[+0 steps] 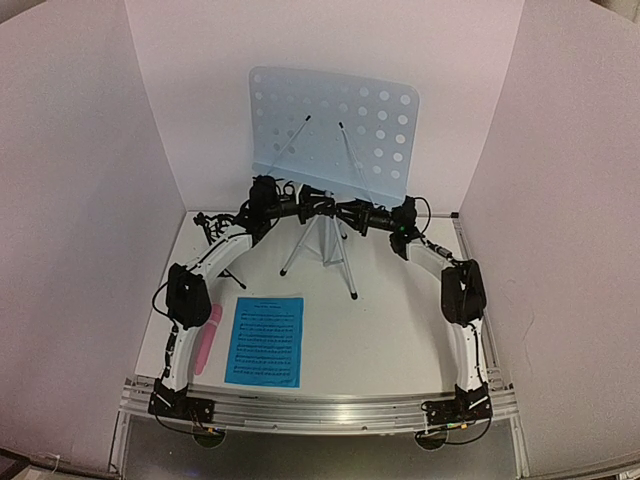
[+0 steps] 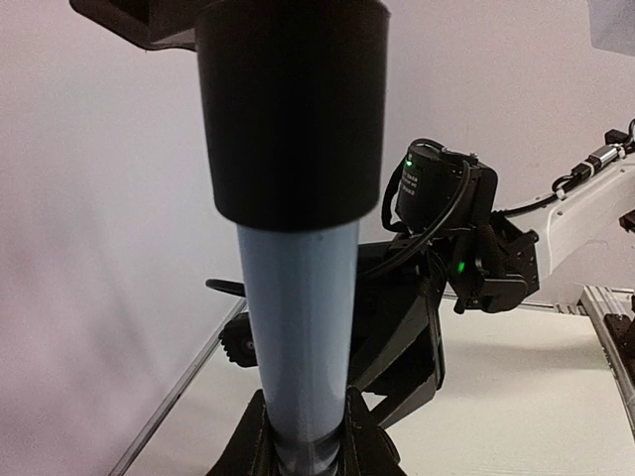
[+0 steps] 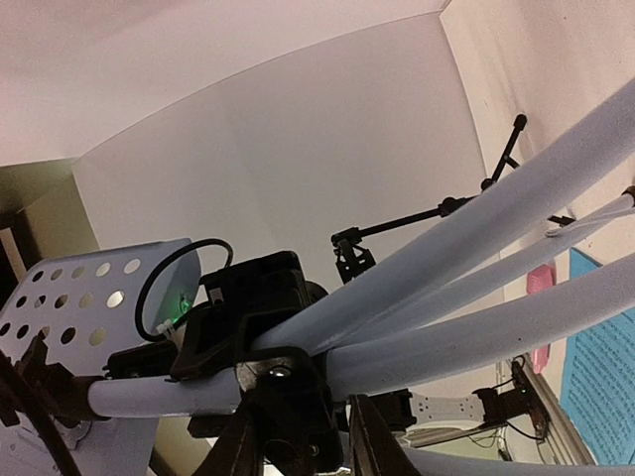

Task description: Set up the instrument practice props

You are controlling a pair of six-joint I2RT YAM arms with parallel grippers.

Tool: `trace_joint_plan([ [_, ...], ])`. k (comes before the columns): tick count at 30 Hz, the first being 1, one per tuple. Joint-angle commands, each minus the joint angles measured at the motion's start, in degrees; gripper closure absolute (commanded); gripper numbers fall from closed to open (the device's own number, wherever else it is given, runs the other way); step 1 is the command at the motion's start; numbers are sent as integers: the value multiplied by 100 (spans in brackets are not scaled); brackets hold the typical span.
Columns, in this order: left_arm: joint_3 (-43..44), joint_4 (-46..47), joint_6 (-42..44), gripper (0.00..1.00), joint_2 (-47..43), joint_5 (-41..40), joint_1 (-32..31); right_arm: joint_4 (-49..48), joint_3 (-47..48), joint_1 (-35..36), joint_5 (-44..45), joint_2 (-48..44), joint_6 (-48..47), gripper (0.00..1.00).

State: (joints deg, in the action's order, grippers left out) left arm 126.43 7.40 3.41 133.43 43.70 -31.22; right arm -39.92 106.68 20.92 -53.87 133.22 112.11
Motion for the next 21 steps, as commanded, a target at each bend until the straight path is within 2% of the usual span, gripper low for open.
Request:
trace_joint_plan([
  [1, -22, -241, 428, 100, 43, -498, -35, 843, -331, 177, -209, -373, 1685, 69],
  [4, -71, -146, 316, 100, 17, -675, -33, 1479, -319, 11, -186, -594, 893, 64],
  [10, -125, -45, 149, 100, -21, -1400, -55, 2411, 9, -201, -19, -849, -384, 47],
  [21, -705, 338, -133, 100, -347, -2159, -166, 3228, 370, -310, 356, -1150, -2027, 39],
])
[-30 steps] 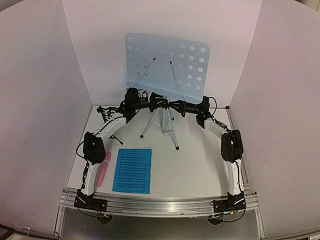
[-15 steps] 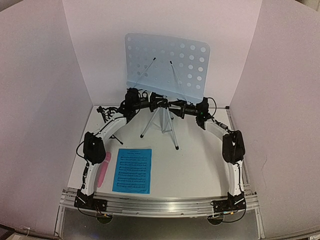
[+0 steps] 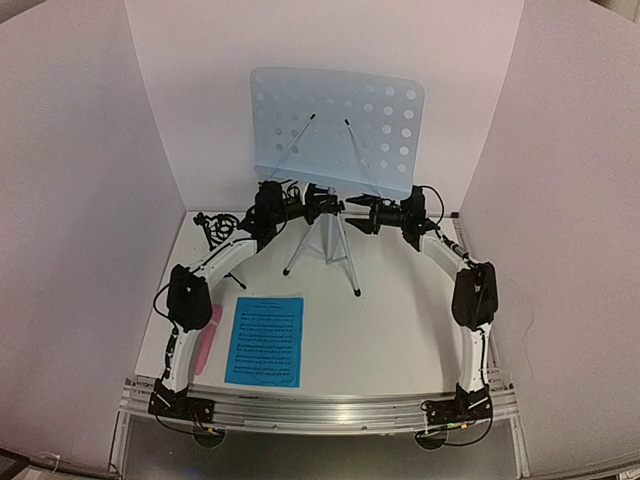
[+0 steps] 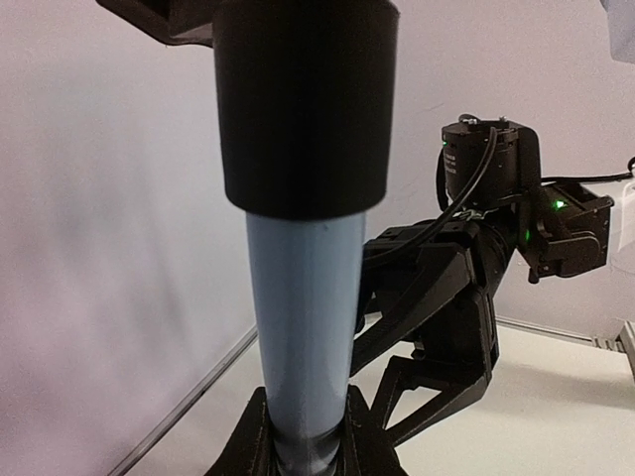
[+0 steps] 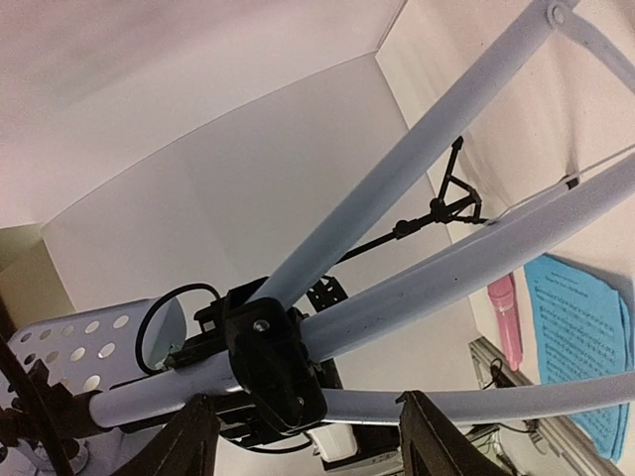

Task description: Set up the instrument practice props

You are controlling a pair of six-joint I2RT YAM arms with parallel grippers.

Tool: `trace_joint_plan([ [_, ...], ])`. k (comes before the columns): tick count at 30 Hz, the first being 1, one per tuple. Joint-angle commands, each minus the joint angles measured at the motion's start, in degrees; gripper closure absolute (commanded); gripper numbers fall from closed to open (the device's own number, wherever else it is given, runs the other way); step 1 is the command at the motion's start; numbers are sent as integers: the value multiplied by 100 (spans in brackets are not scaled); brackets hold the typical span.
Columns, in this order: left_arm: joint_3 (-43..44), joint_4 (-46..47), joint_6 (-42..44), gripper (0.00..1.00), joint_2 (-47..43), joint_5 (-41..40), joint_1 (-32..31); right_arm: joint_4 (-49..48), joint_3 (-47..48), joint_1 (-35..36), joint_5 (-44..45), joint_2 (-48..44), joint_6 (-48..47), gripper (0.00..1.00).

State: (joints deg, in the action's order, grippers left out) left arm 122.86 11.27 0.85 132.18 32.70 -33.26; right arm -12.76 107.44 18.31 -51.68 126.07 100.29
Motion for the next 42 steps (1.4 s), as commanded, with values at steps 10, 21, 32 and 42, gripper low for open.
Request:
trace_joint_plan([
  [10, -930, 89, -210, 100, -523, -1814, -196, 898, -619, -348, 551, -1051, -1709, 38],
  [21, -368, -928, -303, 100, -365, -2471, -350, 942, -812, -395, 595, -1166, -2020, 37],
  [32, -519, -876, -299, 100, -370, -2521, -410, 942, -828, -396, 600, -1225, -2149, 35],
  [42, -523, -951, -66, 88, -434, -2062, -393, 942, -877, -393, 631, -1318, -2235, 32],
])
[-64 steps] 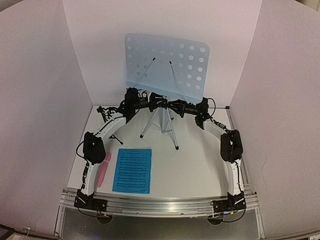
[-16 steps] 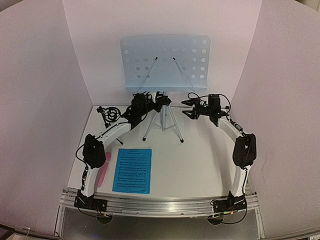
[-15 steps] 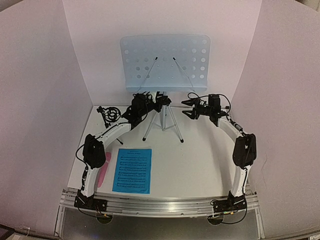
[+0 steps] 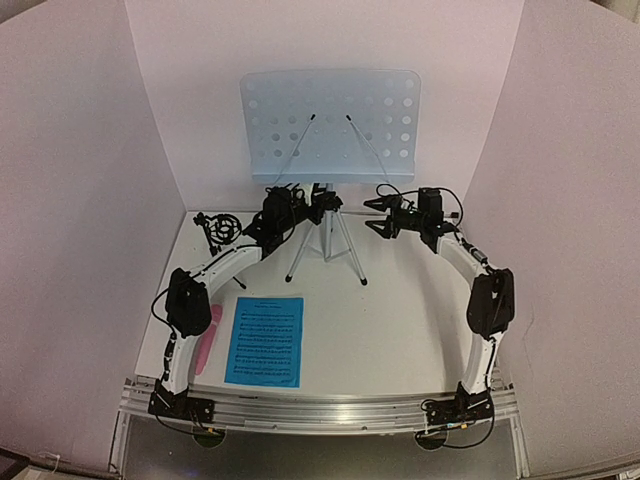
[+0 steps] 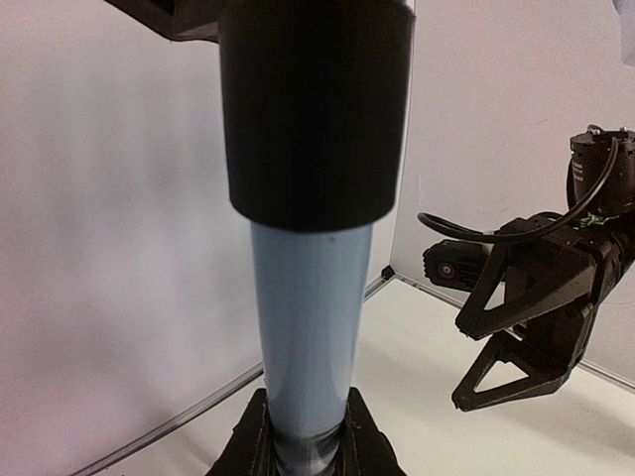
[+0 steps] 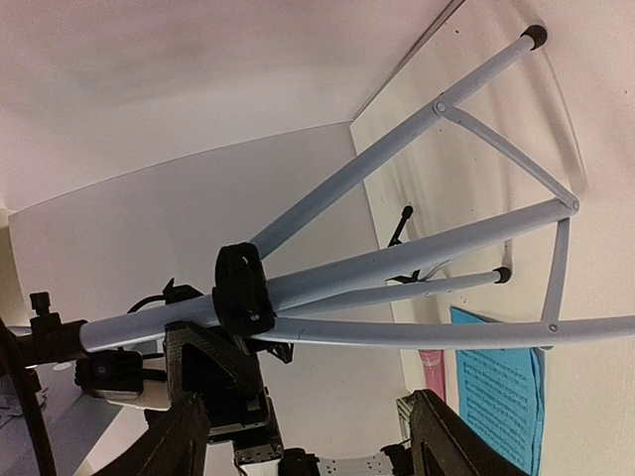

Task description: Set up the instrument practice props

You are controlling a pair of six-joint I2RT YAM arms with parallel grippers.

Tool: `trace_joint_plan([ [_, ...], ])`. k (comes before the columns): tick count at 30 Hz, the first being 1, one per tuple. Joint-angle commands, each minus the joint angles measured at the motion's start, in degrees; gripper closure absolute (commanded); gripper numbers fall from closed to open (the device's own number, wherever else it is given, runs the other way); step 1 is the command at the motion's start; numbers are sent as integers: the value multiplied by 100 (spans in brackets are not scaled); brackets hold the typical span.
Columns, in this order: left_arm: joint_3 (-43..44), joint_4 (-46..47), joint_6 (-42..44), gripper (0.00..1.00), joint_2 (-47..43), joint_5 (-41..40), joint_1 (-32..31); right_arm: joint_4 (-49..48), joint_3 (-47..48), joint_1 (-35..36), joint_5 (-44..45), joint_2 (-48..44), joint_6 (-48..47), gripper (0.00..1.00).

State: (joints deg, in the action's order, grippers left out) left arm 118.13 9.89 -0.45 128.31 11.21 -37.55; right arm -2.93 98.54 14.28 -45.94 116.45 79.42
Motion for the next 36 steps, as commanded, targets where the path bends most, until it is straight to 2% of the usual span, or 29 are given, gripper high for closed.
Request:
trace_joint_plan([
  [1, -50, -806, 151, 83, -67, 148, 38, -41, 19, 8, 59, -358, -148, 31],
  [16, -279, -565, 463, 37, -405, 533, 55, -30, -7, 12, 104, -496, -244, 30],
  [20, -609, -377, 670, 23, -656, 549, 78, -11, -110, 5, 218, -671, -424, 30],
  [23, -1119, 146, 755, 15, -961, 623, 116, 57, -159, 20, 418, -887, -686, 30],
  [25, -1320, 313, 881, 11, -1131, 773, 118, 406, -157, 27, 610, -1045, -1042, 29],
  [31, -1778, 308, 1053, 1, -1598, 902, 117, 2258, 1, 225, 1585, -1565, -2449, 29],
  [36, -2409, 156, 1354, 0, -2313, 973, 113, 3078, -142, 625, 2465, -1942, -3081, 29],
])
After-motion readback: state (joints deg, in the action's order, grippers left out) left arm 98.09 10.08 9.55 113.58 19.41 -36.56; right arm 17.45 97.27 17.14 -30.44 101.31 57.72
